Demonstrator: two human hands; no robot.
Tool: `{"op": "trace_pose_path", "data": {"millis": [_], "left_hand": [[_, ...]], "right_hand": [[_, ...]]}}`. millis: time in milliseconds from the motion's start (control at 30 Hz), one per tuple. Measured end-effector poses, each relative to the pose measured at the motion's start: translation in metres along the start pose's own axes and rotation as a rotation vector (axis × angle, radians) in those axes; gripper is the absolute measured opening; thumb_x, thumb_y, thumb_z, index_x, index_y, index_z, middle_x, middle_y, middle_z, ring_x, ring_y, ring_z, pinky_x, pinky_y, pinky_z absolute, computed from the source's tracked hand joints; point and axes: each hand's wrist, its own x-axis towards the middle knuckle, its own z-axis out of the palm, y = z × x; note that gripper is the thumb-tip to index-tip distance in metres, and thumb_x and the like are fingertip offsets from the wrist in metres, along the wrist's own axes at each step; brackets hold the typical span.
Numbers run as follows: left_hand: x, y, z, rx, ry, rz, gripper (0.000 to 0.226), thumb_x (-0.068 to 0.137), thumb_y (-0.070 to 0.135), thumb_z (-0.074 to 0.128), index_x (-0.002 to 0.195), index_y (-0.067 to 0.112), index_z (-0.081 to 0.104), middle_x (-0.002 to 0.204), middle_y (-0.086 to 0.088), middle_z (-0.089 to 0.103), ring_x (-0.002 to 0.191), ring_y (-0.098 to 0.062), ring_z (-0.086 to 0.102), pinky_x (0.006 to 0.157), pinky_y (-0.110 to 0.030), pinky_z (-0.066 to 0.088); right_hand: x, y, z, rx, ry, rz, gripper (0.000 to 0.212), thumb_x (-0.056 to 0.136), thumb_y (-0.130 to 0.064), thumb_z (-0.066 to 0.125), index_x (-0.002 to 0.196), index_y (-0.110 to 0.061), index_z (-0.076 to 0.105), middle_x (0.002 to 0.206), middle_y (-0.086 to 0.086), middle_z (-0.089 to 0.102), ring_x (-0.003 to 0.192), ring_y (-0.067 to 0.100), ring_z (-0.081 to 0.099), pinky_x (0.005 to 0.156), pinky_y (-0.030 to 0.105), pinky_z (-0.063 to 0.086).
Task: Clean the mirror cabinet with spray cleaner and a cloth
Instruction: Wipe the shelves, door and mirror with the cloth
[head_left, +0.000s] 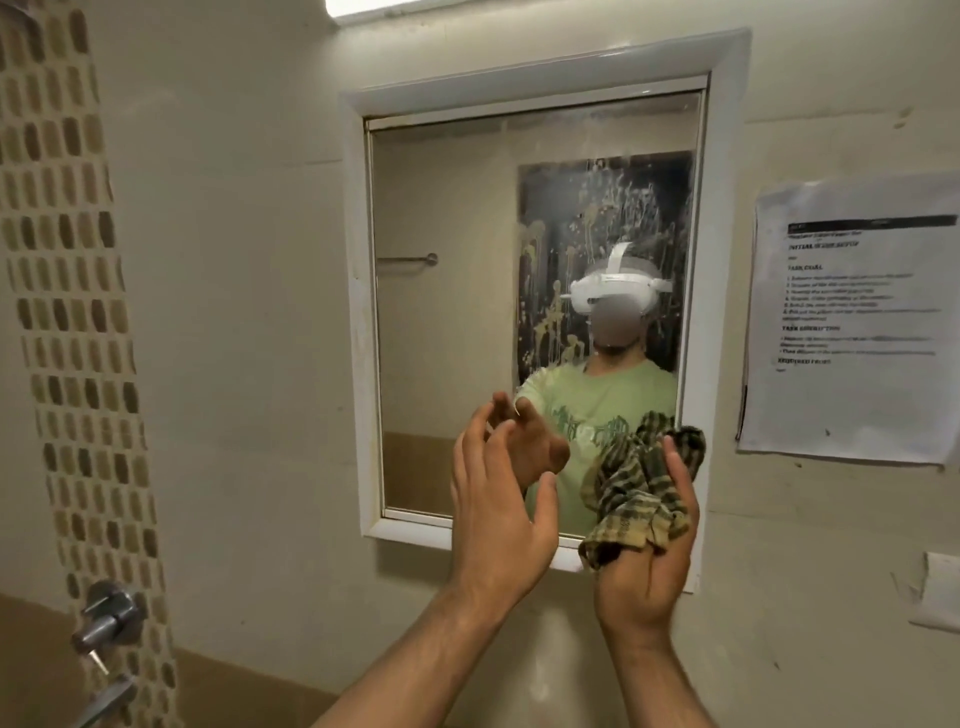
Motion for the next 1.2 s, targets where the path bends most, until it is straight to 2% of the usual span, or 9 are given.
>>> {"op": "trace_pose_path", "data": {"millis": [133,233,333,467,567,767,933,1067,1200], "left_hand": [[0.034,-0.014,-0.018,-0.030,0.037,0.056,0.060,0.094,0.036,0.059,0.147,0.019,0.041,0.165,0.004,0.021,0.153,-0.015,0.019,0.124,-0.050,0.030],[0.072,-0.034,-0.046,-0.054,0.103,0.107,0.058,0.094,0.031,0.061,0.147,0.015,0.042,0.164,0.003,0.023,0.152,-0.018,0.022,0.123,-0.051,0.030],[0.111,-0.054,-0.074,-0.026,0.154,0.184,0.056,0.095,0.034,0.058,0.145,0.014,0.043,0.162,0.001,0.026,0.151,-0.019,0.024,0.124,-0.048,0.029],[0.157,-0.089,-0.111,0.024,0.178,0.296,0.052,0.101,0.040,0.050,0.146,0.015,0.039,0.164,-0.006,0.025,0.152,-0.027,0.024,0.122,-0.052,0.031],[0.198,-0.117,-0.135,-0.050,0.208,0.337,0.055,0.103,0.040,0.053,0.149,0.013,0.037,0.163,-0.012,0.027,0.152,-0.031,0.025,0.121,-0.053,0.031],[0.266,-0.129,-0.149,-0.108,0.196,0.393,0.061,0.099,0.034,0.051,0.152,0.007,0.037,0.156,-0.014,0.040,0.148,-0.031,0.032,0.121,-0.050,0.031],[0.299,-0.116,-0.146,-0.268,0.216,0.436,0.054,0.097,0.027,0.050,0.146,0.005,0.044,0.150,-0.013,0.046,0.142,-0.030,0.039,0.118,-0.048,0.035],[0.312,-0.098,-0.144,-0.385,0.215,0.469,0.057,0.094,0.025,0.052,0.147,0.007,0.042,0.147,-0.011,0.049,0.138,-0.026,0.042,0.118,-0.048,0.037],[0.330,-0.080,-0.153,-0.310,0.245,0.491,0.064,0.087,0.026,0.050,0.147,0.007,0.043,0.153,-0.013,0.045,0.149,-0.029,0.032,0.125,-0.050,0.027]], "right_hand": [[0.028,-0.020,0.039,0.134,-0.078,-0.235,0.054,0.097,0.009,0.030,0.151,0.012,0.026,0.163,0.021,0.034,0.154,0.037,0.028,0.125,0.053,0.029],[0.052,-0.045,0.097,0.122,-0.164,-0.488,0.060,0.108,-0.017,0.037,0.148,0.021,0.013,0.162,0.021,0.023,0.156,0.029,0.022,0.127,0.044,0.022],[0.076,-0.060,0.150,0.032,-0.267,-0.595,0.068,0.104,-0.020,0.043,0.148,0.022,0.011,0.161,0.035,0.016,0.156,0.044,0.014,0.128,0.054,0.014],[0.107,-0.065,0.226,-0.187,-0.405,-0.737,0.069,0.092,-0.005,0.046,0.154,0.005,0.020,0.165,0.029,0.019,0.155,0.044,0.019,0.121,0.069,0.020],[0.129,-0.072,0.291,-0.484,-0.485,-0.814,0.075,0.090,-0.013,0.050,0.161,-0.006,0.024,0.170,0.016,0.020,0.157,0.032,0.022,0.122,0.064,0.023],[0.181,-0.073,0.378,-1.202,-0.531,-0.779,0.063,0.108,-0.048,0.034,0.165,-0.028,0.018,0.174,-0.002,0.006,0.160,0.016,0.001,0.130,0.045,0.002],[0.211,-0.082,0.398,-1.402,-0.545,-0.876,0.057,0.105,-0.053,0.035,0.157,-0.028,0.042,0.168,-0.004,0.031,0.157,0.018,0.022,0.128,0.043,0.013],[0.226,-0.088,0.387,-1.345,-0.556,-0.901,0.050,0.106,-0.048,0.035,0.145,-0.024,0.055,0.150,0.000,0.055,0.135,0.022,0.050,0.114,0.041,0.034],[0.242,-0.090,0.384,-1.263,-0.445,-0.849,0.039,0.105,-0.047,0.031,0.101,-0.022,0.061,0.091,-0.007,0.056,0.081,0.014,0.052,0.081,0.034,0.040]]}}
